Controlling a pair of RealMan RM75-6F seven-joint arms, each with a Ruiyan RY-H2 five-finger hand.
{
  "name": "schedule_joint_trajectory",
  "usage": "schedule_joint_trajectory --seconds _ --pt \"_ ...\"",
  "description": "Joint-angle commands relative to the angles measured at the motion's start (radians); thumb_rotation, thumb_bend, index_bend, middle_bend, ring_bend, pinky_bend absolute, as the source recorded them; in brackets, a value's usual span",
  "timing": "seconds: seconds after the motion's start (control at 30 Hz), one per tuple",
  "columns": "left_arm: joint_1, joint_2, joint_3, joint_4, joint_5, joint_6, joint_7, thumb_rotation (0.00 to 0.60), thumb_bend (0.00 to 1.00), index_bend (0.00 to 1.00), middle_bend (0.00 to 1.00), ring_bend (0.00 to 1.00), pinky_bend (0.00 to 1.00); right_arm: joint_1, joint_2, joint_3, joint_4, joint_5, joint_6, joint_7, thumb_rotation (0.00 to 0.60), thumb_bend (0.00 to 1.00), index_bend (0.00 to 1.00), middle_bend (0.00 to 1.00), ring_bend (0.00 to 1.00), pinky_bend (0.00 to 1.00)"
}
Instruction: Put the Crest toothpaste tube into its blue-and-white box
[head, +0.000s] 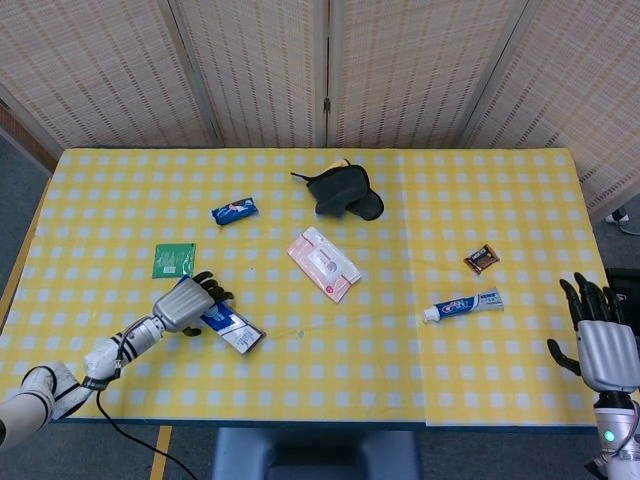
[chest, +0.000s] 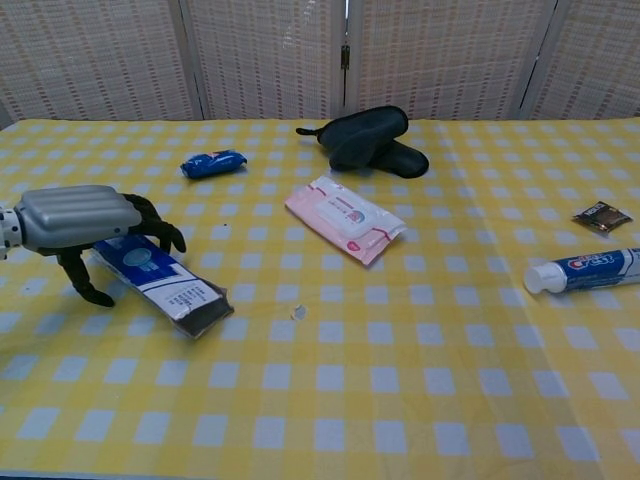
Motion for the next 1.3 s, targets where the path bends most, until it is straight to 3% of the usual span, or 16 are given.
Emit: schedule_joint_trajectory --seconds 0.03,0.4,0.9,1.3 --pt "-0.001 -0.004 0.004 0.007 -0.001 0.001 -0.005 0.600 0.09 0.30 0.39 0.30 0.21 -0.001 0.001 0.001 0.001 0.001 0.002 0.002 0.600 0.32 0.00 0.00 0.00 0.00" --pt "-0.001 -0.007 0.009 0.011 -0.009 0.021 -0.013 0.600 0.09 0.50 0.59 0.47 0.31 -0.002 0.004 -0.003 0.000 -0.006 0.004 0.009 0.600 0.32 0.00 0.00 0.00 0.00" --pt "0.034 0.031 0.003 -0.049 -0.025 0.104 -0.019 0.600 0.10 0.54 0.64 0.51 0.35 0.002 0.002 -0.014 -0.002 -0.023 -0.005 0.005 0.600 0.32 0.00 0.00 0.00 0.00" --pt "0.071 0.147 -0.036 -0.250 -0.130 0.084 -0.122 0.600 0.11 0.59 0.68 0.55 0.41 0.020 0.018 -0.044 0.002 -0.093 -0.027 0.028 0.600 0.32 0.00 0.00 0.00 0.00"
